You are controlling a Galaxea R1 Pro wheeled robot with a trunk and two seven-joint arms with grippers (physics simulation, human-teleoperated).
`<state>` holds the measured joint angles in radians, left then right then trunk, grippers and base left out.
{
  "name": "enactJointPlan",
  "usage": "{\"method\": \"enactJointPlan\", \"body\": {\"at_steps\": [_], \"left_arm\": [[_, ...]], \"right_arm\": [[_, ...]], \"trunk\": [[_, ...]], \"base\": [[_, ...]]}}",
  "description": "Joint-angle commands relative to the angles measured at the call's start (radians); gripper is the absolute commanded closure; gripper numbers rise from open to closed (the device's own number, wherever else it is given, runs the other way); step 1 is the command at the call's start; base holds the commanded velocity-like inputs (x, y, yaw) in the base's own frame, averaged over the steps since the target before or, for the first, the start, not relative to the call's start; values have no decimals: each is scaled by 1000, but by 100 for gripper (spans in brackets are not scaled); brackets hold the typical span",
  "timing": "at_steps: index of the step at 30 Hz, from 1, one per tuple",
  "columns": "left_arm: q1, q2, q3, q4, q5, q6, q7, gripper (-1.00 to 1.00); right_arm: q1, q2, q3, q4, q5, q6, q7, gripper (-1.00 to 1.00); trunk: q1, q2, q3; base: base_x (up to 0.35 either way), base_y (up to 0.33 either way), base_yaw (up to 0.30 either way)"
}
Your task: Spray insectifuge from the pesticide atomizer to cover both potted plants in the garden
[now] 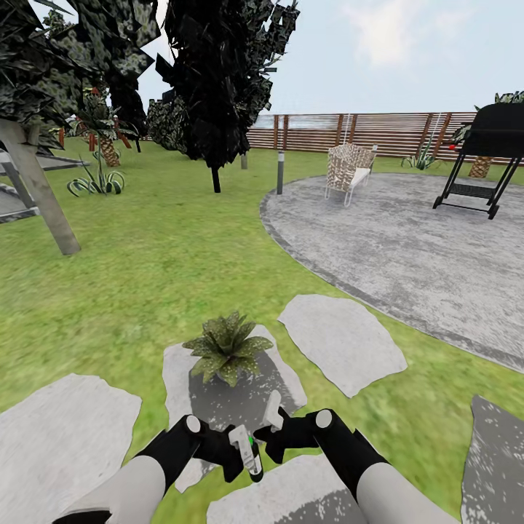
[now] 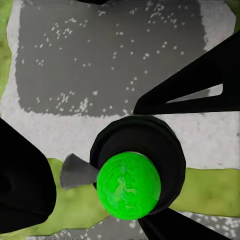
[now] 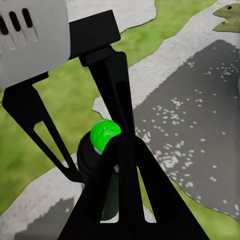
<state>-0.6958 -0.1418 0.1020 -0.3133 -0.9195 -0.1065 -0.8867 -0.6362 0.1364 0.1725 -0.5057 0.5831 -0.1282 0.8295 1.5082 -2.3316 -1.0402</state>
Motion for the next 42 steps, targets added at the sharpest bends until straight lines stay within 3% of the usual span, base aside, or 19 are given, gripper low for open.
{"method": "enactJointPlan", "body": {"at_steps": [1,7,13,21,27,33,39,42], "left_arm": [[-1,-1,7,-1,-10,-9,-3,100],[-3,-1,9,-1,-10,-9,-3,100],[-4,-1,10,-2,24,-10,-3,100],[-3,0,10,-1,27,-12,-4,100],[-1,15,12,0,27,-16,-5,100],[1,86,13,7,28,-20,-5,100],[10,198,12,14,30,-24,-5,100],[45,236,13,38,28,-26,-2,100]], "right_arm": [[0,0,-1,-1,11,-8,0,100],[0,0,-1,0,11,-9,0,100],[0,0,-1,0,11,-9,0,100],[0,0,-1,0,11,-9,0,100],[0,0,-1,2,11,-10,0,100],[0,-1,-1,5,11,-9,0,100],[0,-1,0,7,12,-10,-1,100],[0,-1,1,9,12,-10,-1,100]], "trunk": [[0,0,-1],[0,0,-1],[0,0,-1],[0,0,-1],[0,0,-1],[0,0,-1],[0,0,-1],[0,0,-1]], "base": [[0,0,0],[0,0,0],[0,0,0],[0,0,0],[0,0,0],[0,0,0],[0,0,0],[0,0,0]]}}
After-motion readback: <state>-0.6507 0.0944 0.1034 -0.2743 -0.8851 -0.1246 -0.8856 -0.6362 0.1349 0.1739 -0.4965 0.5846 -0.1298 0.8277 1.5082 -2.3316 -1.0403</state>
